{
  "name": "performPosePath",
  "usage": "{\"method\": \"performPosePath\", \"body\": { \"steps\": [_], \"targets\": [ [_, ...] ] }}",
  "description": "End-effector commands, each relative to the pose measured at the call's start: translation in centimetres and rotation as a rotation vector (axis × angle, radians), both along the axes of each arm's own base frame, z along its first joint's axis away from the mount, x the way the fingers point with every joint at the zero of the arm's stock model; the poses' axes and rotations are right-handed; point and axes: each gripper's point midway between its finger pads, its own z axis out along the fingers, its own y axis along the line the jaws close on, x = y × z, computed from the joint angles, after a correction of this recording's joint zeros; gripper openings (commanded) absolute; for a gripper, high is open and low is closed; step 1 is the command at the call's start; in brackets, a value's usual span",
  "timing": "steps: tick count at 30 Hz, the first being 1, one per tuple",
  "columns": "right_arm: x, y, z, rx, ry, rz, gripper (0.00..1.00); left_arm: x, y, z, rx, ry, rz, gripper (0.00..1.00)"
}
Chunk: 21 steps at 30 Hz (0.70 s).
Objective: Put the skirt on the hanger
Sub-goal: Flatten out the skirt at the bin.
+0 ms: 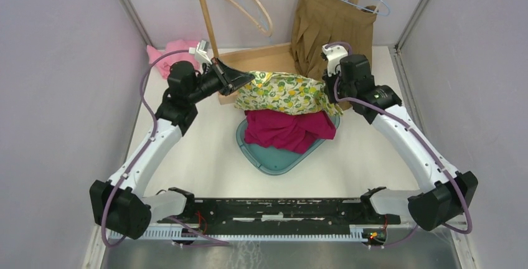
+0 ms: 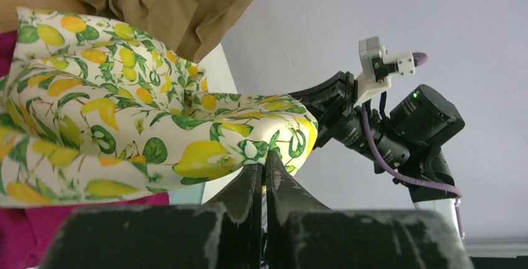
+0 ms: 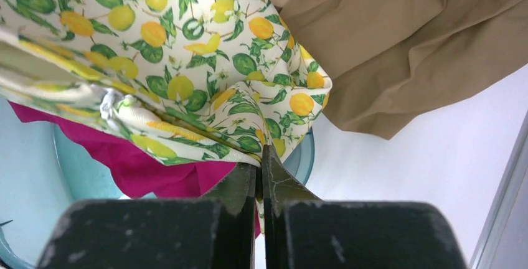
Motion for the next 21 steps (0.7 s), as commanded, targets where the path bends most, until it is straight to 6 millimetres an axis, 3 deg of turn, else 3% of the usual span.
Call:
{"method": "performPosePath", "body": {
  "steps": [1, 6, 8, 11, 13, 15, 17, 19, 21],
  "targets": [
    [1.2, 0.9, 3.9, 0.063, -0.112, 0.006, 0.02, -1.1, 1.1, 3.6, -0.038, -0.092, 0.051, 0.03],
    [5.5, 1.1, 6.0, 0.004, -0.160, -0.031, 0.01, 3.8, 1.0, 4.4, 0.026, -0.142, 0.137, 0.03],
    [8.2, 0.9, 7.4, -0.037, -0.187, -0.059, 0.01, 6.3, 0.5, 6.0, 0.013, -0.160, 0.152, 0.03],
    [12.6, -0.1, 11.2, -0.084, -0.261, -0.130, 0.01, 9.9, -0.1, 9.4, -0.051, -0.211, 0.153, 0.03],
    [14.3, -0.6, 15.1, -0.074, -0.334, -0.169, 0.01, 11.2, -0.3, 12.5, -0.109, -0.272, 0.131, 0.03],
    [14.3, -0.6, 19.3, -0.033, -0.425, -0.174, 0.01, 10.4, -0.5, 15.4, -0.189, -0.330, 0.076, 0.03],
    [12.9, -0.5, 23.3, 0.032, -0.535, -0.154, 0.01, 7.8, -0.2, 18.3, -0.244, -0.407, 0.031, 0.03],
    [10.9, -0.2, 25.4, 0.092, -0.613, -0.108, 0.01, 4.7, 0.5, 20.2, -0.275, -0.485, 0.011, 0.03],
    [8.9, -0.1, 26.0, 0.132, -0.645, -0.070, 0.01, 1.9, 1.3, 21.2, -0.264, -0.540, 0.021, 0.03]
  ]
}}
